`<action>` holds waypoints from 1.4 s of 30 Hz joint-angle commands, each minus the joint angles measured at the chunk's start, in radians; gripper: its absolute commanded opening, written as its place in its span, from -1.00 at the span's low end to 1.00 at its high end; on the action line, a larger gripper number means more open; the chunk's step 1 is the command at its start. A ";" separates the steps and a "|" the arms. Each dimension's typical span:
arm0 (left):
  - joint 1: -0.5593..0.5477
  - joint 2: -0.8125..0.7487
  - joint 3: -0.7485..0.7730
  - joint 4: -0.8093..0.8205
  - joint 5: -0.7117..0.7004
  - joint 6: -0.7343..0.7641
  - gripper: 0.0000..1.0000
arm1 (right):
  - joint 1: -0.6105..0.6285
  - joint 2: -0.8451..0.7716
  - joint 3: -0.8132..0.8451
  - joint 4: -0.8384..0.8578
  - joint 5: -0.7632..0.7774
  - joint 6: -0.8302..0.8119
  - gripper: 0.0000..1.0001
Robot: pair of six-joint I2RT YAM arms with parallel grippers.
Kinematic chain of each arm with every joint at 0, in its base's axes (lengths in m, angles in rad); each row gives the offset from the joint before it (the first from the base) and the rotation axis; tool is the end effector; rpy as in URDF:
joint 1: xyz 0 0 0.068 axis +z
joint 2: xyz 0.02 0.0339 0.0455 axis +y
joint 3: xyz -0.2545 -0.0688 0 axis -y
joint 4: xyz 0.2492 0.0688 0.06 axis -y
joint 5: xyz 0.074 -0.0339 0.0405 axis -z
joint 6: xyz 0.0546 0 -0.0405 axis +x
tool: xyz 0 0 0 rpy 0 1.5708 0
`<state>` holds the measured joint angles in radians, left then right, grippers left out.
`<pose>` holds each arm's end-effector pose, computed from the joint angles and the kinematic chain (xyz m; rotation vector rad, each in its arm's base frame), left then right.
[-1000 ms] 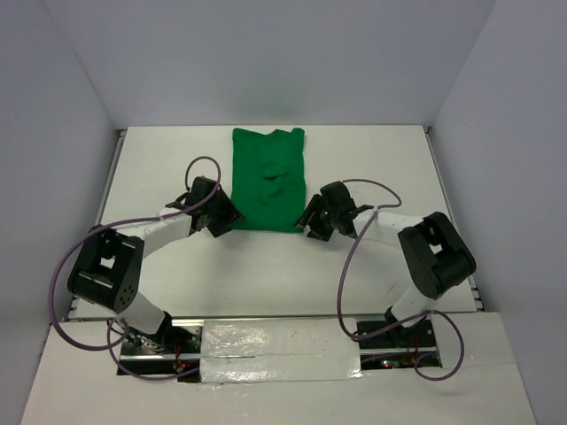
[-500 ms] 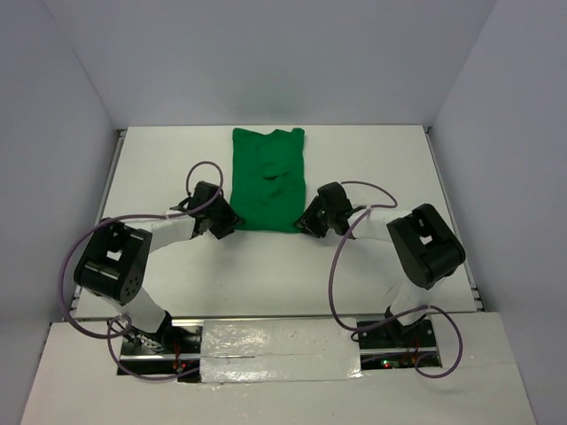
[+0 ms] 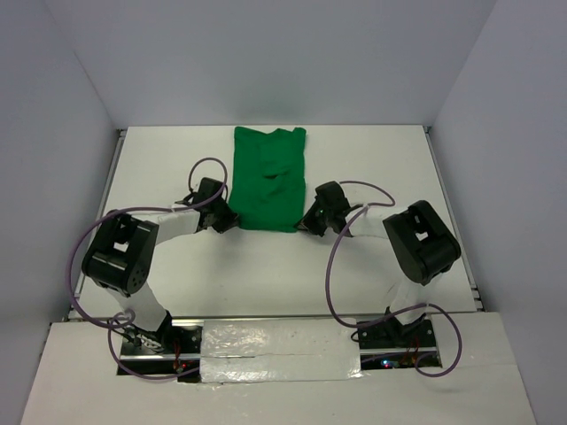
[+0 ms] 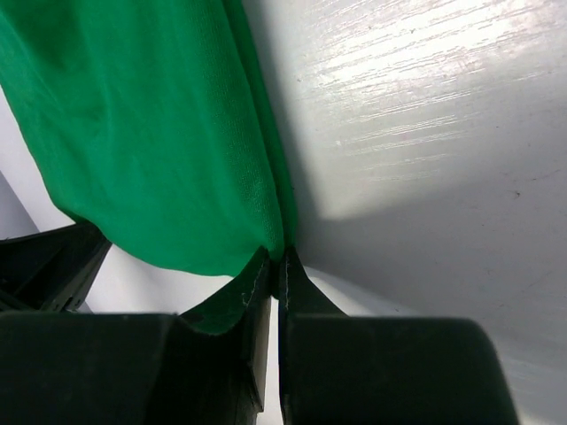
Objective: Fold and stack the t-shirts
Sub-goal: Fold the folded rectangular tshirt in 1/3 of the way, then grab one side of the 2/3 rectangular tshirt with both arms
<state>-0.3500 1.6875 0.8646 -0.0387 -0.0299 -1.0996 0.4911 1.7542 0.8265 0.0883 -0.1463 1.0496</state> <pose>0.3264 -0.1174 0.1268 -0.9385 2.3474 -0.5922 0.3043 0.1718 0.1050 0.6445 2.5115 0.8274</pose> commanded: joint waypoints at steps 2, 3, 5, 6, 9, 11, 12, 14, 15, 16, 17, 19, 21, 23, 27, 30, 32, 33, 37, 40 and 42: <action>0.000 0.006 0.001 -0.033 -0.036 0.032 -1.00 | 0.004 0.005 0.023 -0.035 0.034 -0.023 -1.00; 0.000 -0.011 -0.006 -0.033 -0.034 0.035 -1.00 | 0.006 -0.002 0.020 -0.039 0.037 -0.028 -1.00; -0.001 -0.031 -0.021 -0.047 -0.030 0.038 -1.00 | 0.004 -0.031 0.010 -0.045 0.037 -0.040 -1.00; -0.001 -0.057 -0.027 -0.055 -0.027 0.040 -1.00 | 0.006 -0.045 0.005 -0.056 0.037 -0.046 -1.00; -0.020 -0.129 -0.059 -0.084 -0.018 0.032 -1.00 | 0.004 -0.108 -0.027 -0.074 0.037 -0.074 -1.00; -0.055 -0.167 -0.081 -0.107 -0.015 0.024 -1.00 | 0.010 -0.163 -0.065 -0.081 0.037 -0.094 -1.00; -0.070 -0.202 -0.088 -0.119 -0.018 0.021 -1.00 | 0.015 -0.183 -0.081 -0.081 0.036 -0.100 -1.00; -0.113 -0.235 -0.111 -0.161 -0.025 0.004 -1.00 | 0.024 -0.243 -0.124 -0.110 0.036 -0.117 -1.00; -0.127 -0.267 -0.125 -0.168 -0.024 -0.003 -1.00 | 0.035 -0.263 -0.141 -0.120 0.037 -0.122 -1.00; -0.150 -0.284 -0.154 -0.174 -0.018 -0.023 -1.00 | 0.043 -0.306 -0.173 -0.127 0.040 -0.128 -1.00; -0.162 -0.323 -0.171 -0.179 -0.015 -0.034 -1.00 | 0.049 -0.326 -0.185 -0.146 0.042 -0.131 -1.00; -0.202 -0.368 -0.211 -0.200 -0.011 -0.074 -1.00 | 0.073 -0.370 -0.222 -0.169 0.053 -0.138 -1.00; -0.245 -0.445 -0.237 -0.230 -0.030 -0.114 -1.00 | 0.101 -0.444 -0.246 -0.215 0.062 -0.141 -1.00; -0.270 -0.524 -0.248 -0.286 -0.047 -0.137 -1.00 | 0.119 -0.528 -0.256 -0.270 0.085 -0.137 -1.00; -0.313 -0.656 -0.240 -0.397 -0.080 -0.166 -1.00 | 0.162 -0.665 -0.251 -0.378 0.123 -0.122 -1.00; -0.322 -0.735 -0.208 -0.496 -0.100 -0.157 -1.00 | 0.168 -0.752 -0.241 -0.456 0.142 -0.122 -1.00; -0.323 -0.770 -0.182 -0.536 -0.110 -0.149 -1.00 | 0.172 -0.786 -0.228 -0.499 0.145 -0.125 -1.00; -0.323 -0.779 -0.173 -0.564 -0.113 -0.141 -1.00 | 0.172 -0.808 -0.222 -0.512 0.145 -0.131 -1.00; -0.323 -0.769 -0.081 -0.595 -0.165 -0.117 -1.00 | 0.170 -0.796 -0.140 -0.558 0.201 -0.167 -1.00; -0.320 -0.714 0.017 -0.618 -0.215 -0.085 -1.00 | 0.170 -0.750 -0.060 -0.556 0.240 -0.198 -1.00; -0.305 -0.657 0.107 -0.632 -0.249 -0.063 -1.00 | 0.165 -0.702 0.009 -0.550 0.269 -0.220 -1.00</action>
<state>-0.6739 0.9810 0.8505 -0.6159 -0.1703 -1.2182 0.6632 1.0115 0.7345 -0.4366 0.0193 0.8841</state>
